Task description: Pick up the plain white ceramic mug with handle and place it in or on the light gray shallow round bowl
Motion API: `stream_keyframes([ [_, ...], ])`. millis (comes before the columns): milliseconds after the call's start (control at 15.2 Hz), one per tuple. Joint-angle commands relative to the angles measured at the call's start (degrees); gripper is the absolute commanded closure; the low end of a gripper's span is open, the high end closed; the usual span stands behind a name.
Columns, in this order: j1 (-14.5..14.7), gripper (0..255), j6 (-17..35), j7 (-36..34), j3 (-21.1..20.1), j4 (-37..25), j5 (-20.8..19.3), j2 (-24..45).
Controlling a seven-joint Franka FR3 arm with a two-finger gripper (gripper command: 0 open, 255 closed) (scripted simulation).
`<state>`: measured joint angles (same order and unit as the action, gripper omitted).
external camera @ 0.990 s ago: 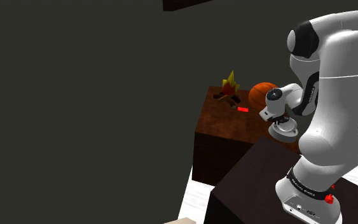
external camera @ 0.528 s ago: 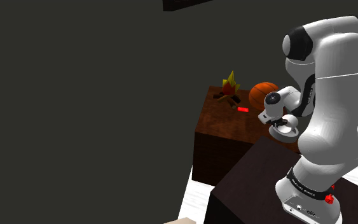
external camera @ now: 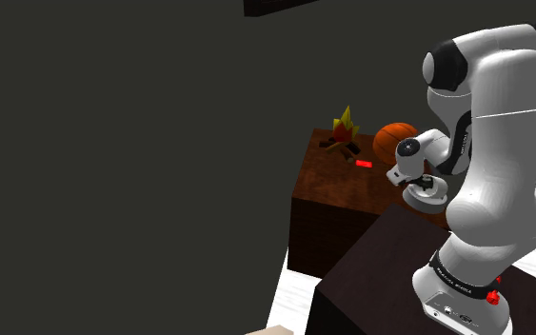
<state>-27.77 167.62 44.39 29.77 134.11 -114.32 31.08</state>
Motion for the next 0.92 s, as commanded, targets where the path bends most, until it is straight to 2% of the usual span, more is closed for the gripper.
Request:
stream_keyframes([
  [0,0.0,0,0.0,0.0,0.0,0.0,0.0,0.0],
  [66,-0.1,0,0.0,-0.1,0.0,-0.1,-0.1,0.1],
  [330,6.3,0,-2.2,10.8,4.4,8.0,9.7,-9.6],
  [858,6.1,0,-2.3,10.8,4.1,8.0,9.7,-9.7],
])
